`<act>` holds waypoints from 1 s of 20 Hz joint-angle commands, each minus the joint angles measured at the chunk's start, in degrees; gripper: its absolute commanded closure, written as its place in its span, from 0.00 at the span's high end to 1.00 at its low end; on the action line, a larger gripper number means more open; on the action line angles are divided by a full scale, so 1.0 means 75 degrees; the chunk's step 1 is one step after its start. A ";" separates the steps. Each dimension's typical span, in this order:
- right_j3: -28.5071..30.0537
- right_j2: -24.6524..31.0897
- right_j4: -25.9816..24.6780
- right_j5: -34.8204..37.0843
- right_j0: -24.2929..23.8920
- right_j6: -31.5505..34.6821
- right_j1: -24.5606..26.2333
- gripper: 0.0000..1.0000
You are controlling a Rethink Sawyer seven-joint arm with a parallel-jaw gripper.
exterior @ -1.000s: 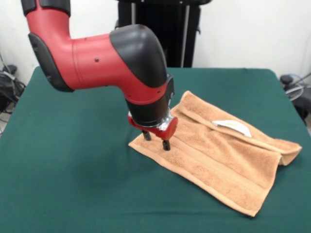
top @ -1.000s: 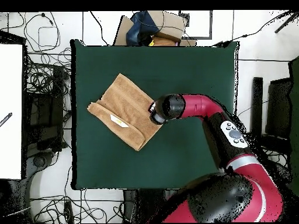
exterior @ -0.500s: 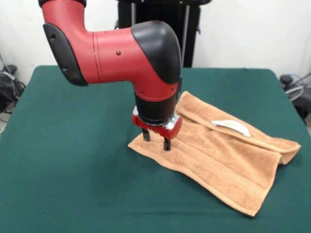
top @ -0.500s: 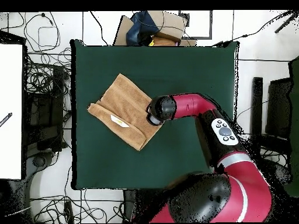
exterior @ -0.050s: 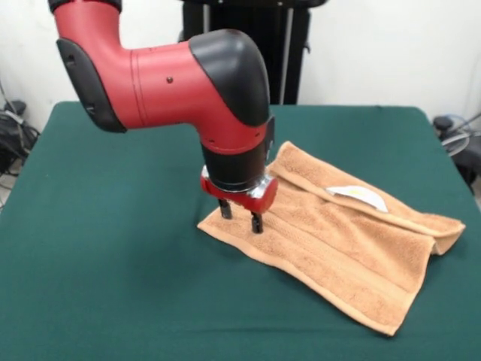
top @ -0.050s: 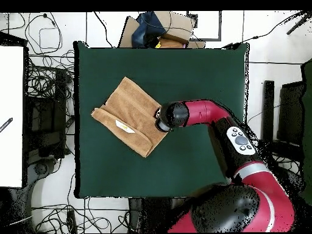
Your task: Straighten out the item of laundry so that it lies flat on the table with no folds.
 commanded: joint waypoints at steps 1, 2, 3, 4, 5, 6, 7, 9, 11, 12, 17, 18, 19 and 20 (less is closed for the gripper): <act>-0.1358 -0.1472 -0.4079 -0.3912 -0.1515 -0.2496 0.3002 1.00; -0.1327 -0.1373 -0.4124 -0.3840 -0.1623 -0.2609 0.2999 1.00; -0.1298 -0.1260 -0.4172 -0.3762 -0.1746 -0.2730 0.3006 1.00; -0.1269 -0.1147 -0.4220 -0.3684 -0.1870 -0.2851 0.3013 1.00; -0.1241 -0.1040 -0.4311 -0.3622 -0.1981 -0.2925 0.3017 1.00; -0.1221 -0.0966 -0.4399 -0.3599 -0.2059 -0.2980 0.3017 1.00; -0.1201 -0.0893 -0.4487 -0.3577 -0.2138 -0.3035 0.3018 1.00; -0.1158 -0.0717 -0.4636 -0.3473 -0.2320 -0.3224 0.3024 1.00; -0.1107 -0.0492 -0.4758 -0.3269 -0.2546 -0.3483 0.3042 1.00; -0.1083 -0.0396 -0.4831 -0.3202 -0.2640 -0.3578 0.3050 1.00; -0.0985 -0.0103 -0.5303 -0.2998 -0.2841 -0.3637 0.3006 1.00; -0.0977 -0.0044 -0.5376 -0.2928 -0.2871 -0.3654 0.3005 1.00; -0.0969 0.0013 -0.5429 -0.2858 -0.2909 -0.3681 0.3010 1.00; -0.0960 0.0059 -0.5501 -0.2815 -0.2938 -0.3663 0.3015 1.00</act>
